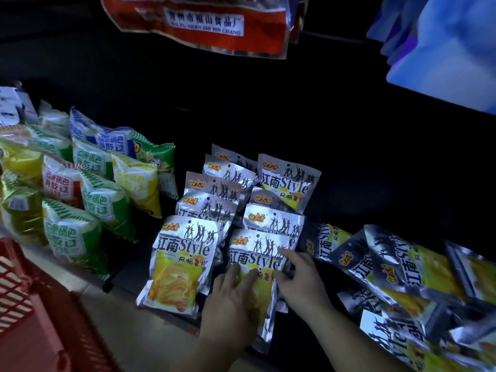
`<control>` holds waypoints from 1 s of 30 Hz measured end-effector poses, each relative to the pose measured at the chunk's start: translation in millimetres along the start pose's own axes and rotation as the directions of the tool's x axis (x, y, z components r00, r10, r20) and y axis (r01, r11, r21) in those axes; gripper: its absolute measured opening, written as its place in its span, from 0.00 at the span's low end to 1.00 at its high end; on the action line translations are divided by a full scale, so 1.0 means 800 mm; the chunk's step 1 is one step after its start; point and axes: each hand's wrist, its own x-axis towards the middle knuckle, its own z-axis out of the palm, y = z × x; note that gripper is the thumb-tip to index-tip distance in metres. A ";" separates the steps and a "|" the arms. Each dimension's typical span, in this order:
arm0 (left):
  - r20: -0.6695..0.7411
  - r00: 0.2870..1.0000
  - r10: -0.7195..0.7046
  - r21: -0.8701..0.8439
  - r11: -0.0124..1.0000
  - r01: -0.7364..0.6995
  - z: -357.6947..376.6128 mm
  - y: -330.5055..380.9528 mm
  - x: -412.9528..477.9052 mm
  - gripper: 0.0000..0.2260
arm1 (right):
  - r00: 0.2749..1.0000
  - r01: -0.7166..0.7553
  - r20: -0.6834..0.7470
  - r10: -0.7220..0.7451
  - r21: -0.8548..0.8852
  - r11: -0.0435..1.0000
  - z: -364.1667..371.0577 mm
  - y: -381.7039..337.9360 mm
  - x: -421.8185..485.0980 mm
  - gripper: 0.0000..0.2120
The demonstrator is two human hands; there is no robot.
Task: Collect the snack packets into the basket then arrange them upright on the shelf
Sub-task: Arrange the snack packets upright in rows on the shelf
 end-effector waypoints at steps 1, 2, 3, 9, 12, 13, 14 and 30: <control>0.000 1.000 -0.004 -0.005 1.000 0.004 0.001 -0.002 0.000 0.35 | 1.000 -0.007 0.024 0.007 0.007 1.000 0.000 0.002 0.000 0.23; -0.004 1.000 -0.005 -0.014 1.000 0.005 0.003 -0.003 0.001 0.35 | 0.999 -0.012 0.043 0.011 0.018 1.000 0.001 0.004 0.001 0.22; -0.018 1.000 0.000 -0.024 1.000 0.000 0.004 -0.005 0.002 0.35 | 0.998 -0.012 0.060 0.011 0.026 1.000 0.002 0.004 0.002 0.22; -0.060 0.998 0.031 -0.044 0.998 -0.033 0.012 -0.013 0.009 0.37 | 0.986 -0.066 0.160 0.053 0.080 0.995 -0.007 -0.003 0.005 0.23; -0.056 0.998 0.009 -0.029 1.000 -0.011 0.008 -0.011 0.009 0.36 | 0.975 -0.079 0.211 0.064 0.063 0.995 -0.018 -0.012 0.003 0.24; -0.055 0.999 0.003 -0.028 1.000 -0.004 0.007 -0.010 0.007 0.36 | 0.972 -0.081 0.226 0.067 0.049 0.996 -0.021 -0.014 0.001 0.23; -0.051 0.999 -0.001 -0.022 1.000 0.000 0.006 -0.010 0.005 0.36 | 0.969 -0.081 0.237 0.069 0.041 0.996 -0.024 -0.016 0.000 0.23; -0.081 0.995 -0.057 -0.135 0.990 0.046 0.024 0.006 0.028 0.37 | 0.973 -0.179 0.193 0.130 0.270 0.946 -0.004 -0.020 0.013 0.24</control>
